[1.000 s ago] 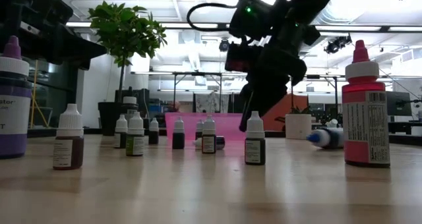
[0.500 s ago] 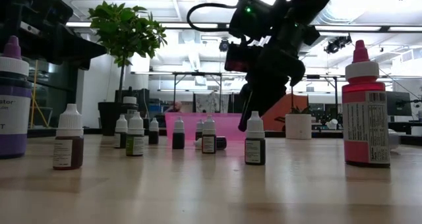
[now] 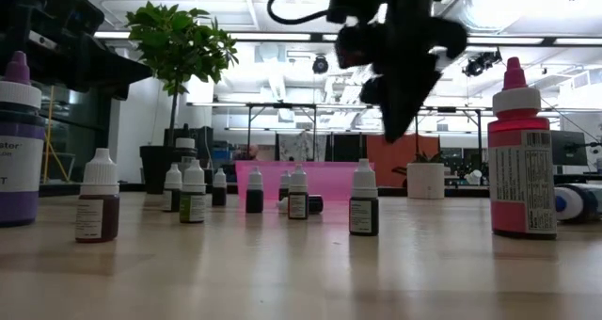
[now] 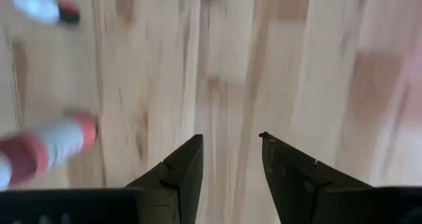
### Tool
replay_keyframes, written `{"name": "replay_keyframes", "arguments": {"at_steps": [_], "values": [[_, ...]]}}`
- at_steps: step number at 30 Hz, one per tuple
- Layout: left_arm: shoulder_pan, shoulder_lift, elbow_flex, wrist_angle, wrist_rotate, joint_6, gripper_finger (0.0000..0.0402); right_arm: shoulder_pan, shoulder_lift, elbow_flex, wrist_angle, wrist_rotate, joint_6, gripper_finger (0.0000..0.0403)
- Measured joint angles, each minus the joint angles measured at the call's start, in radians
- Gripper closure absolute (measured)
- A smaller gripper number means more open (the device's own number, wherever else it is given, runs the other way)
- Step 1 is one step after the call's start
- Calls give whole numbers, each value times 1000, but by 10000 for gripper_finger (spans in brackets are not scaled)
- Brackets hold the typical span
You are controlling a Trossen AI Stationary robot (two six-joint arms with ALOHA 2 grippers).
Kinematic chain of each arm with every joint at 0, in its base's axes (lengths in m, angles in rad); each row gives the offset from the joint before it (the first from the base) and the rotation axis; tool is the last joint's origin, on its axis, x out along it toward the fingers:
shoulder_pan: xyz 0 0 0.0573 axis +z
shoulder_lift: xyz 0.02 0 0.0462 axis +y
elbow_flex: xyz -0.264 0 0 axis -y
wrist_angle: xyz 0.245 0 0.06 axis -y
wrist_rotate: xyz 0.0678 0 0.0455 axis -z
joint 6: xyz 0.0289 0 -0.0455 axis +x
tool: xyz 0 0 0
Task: Pick & Place food coloring
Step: Put the large blue food coloring bottle into the red bin
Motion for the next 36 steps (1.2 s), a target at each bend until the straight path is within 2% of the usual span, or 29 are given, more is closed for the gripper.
{"name": "replay_keyframes", "arguments": {"at_steps": [4,8,11,16,22,27,36], "values": [[0,0,0,0,0,0,401,22,0,80,-198,25,15,258],[0,0,0,0,0,0,401,72,-23,109,-296,39,86,258],[0,0,0,0,0,0,401,126,-77,80,-333,38,170,258],[0,0,0,0,0,0,401,220,-199,-42,-370,38,302,258],[0,0,0,0,-1,0,401,315,-339,-237,-295,42,347,258],[0,0,0,0,-1,0,401,391,-432,-374,-200,107,319,258],[0,0,0,0,-1,0,401,466,-454,-534,65,140,200,258]]}}
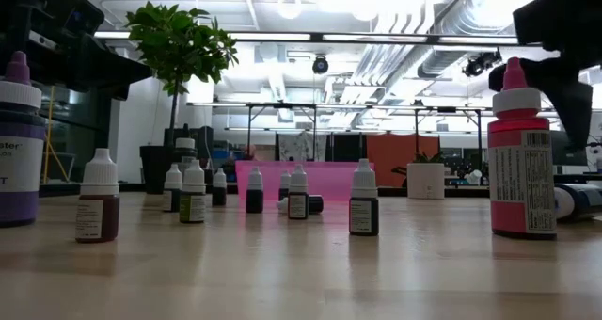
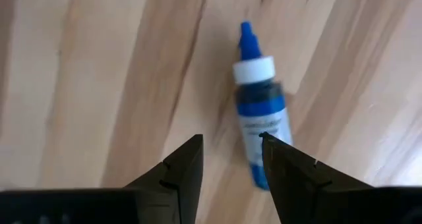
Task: Pick & Place food coloring
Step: Put the large blue food coloring bottle into the red bin
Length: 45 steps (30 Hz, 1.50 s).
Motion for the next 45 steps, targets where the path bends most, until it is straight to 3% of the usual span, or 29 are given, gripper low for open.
{"name": "replay_keyframes", "arguments": {"at_steps": [7,12,18,25,40,45], "values": [[0,0,0,0,0,0,401,5,0,-7,62,104,-49,258],[0,0,0,0,0,0,401,5,26,-7,104,63,-55,253],[0,0,0,0,0,0,401,-14,84,-7,187,-17,-72,207],[0,0,0,0,0,0,401,-24,138,-7,209,25,-116,162],[0,0,0,0,0,0,401,-57,185,-7,222,58,-214,159],[0,0,0,0,0,0,401,-58,185,-42,260,22,-210,159]]}}
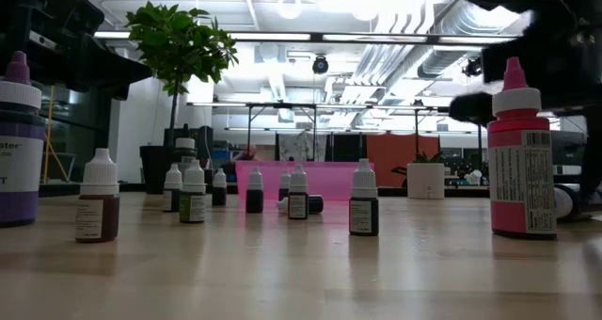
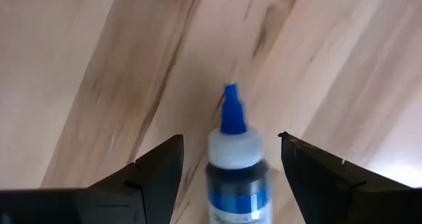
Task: Pick & Place food coloring
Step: Put the large blue food coloring bottle into the red bin
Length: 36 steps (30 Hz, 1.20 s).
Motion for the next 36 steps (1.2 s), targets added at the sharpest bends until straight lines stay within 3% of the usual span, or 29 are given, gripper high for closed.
{"name": "replay_keyframes", "arguments": {"at_steps": [25,36], "values": [[0,0,0,0,0,0,401,-5,0,-31,49,5,-36,160],[0,0,0,0,0,0,401,-33,65,-30,89,-36,-1,160]]}}
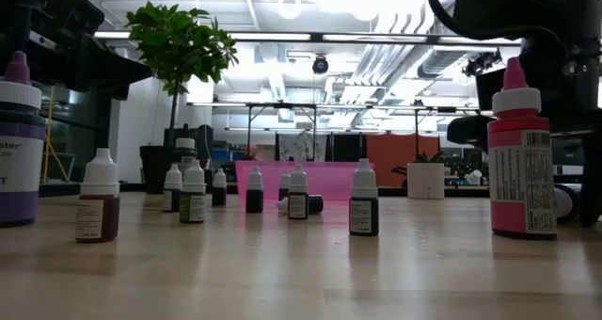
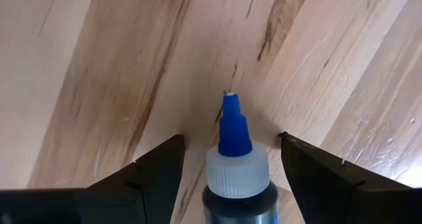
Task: Pick & Place food coloring
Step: Put the large blue food coloring bottle into the red bin
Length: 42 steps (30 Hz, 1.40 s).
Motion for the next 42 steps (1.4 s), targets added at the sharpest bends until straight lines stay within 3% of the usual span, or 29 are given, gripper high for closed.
{"name": "replay_keyframes", "arguments": {"at_steps": [7,22,32,42], "values": [[0,0,0,0,0,0,401,0,4,0,0,-6,19,171],[0,0,0,0,0,0,401,0,5,0,-6,-6,43,288],[0,0,0,0,0,0,401,-12,9,35,-41,12,92,290],[0,0,0,0,0,0,401,-68,2,234,-240,133,92,290]]}}
